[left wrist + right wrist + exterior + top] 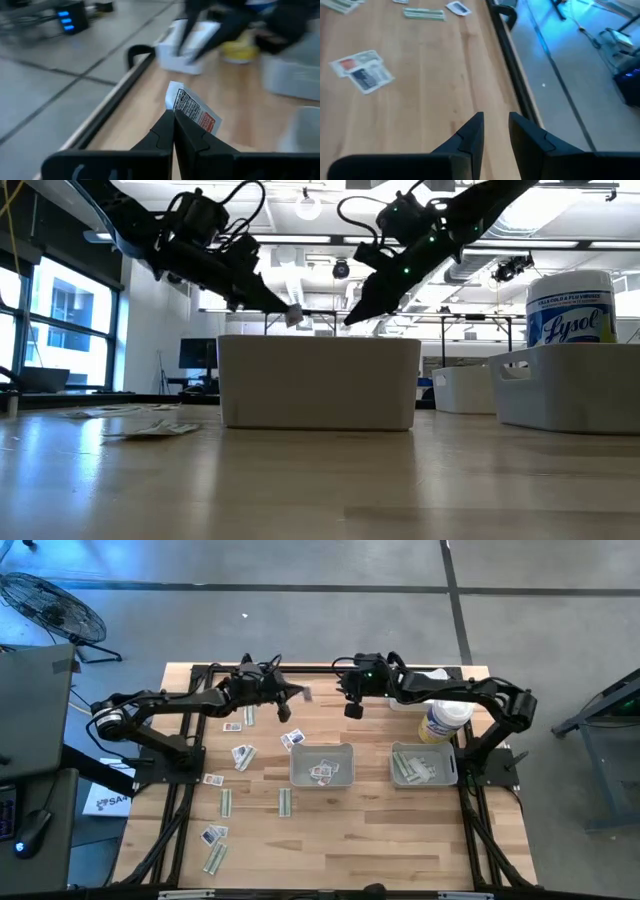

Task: Pick & Place First Aid Supplies
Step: Put the orange pad into the left gray bin

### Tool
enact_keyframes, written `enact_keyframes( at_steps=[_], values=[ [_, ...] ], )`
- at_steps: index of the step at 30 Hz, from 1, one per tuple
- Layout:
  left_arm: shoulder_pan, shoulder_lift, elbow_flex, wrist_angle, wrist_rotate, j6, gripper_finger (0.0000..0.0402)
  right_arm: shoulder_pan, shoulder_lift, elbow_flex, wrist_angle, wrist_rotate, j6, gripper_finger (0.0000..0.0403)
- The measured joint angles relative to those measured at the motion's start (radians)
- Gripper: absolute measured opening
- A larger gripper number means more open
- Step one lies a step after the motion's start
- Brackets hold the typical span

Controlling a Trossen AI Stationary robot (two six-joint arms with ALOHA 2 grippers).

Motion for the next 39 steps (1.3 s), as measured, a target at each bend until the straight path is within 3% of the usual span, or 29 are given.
enact_keyframes(
  at_steps=[4, 13, 22, 29, 39],
  values=[
    [-0.02, 0.0, 0.007, 0.01, 0.123, 0.017, 0.0, 0.0, -0.004, 0.0, -0.006, 0.065, 0.023, 0.0083],
    [-0.206, 0.0, 0.126, -0.243, 0.121, 0.12, 0.0, 0.1, -0.105, 0.0, -0.219, 0.287, 0.156, 0.0082],
    [-0.364, 0.06, 0.148, -0.335, 0.008, 0.113, 0.0, 0.256, -0.165, 0.001, -0.354, 0.292, 0.364, 0.0083],
    [-0.452, 0.147, 0.148, -0.313, -0.071, 0.1, 0.0004, 0.364, -0.165, 0.001, -0.39, 0.294, 0.418, 0.0083],
    [-0.458, 0.177, 0.148, -0.32, -0.117, 0.064, 0.0086, 0.402, -0.165, 0.001, -0.386, 0.298, 0.421, 0.0083]
  ],
)
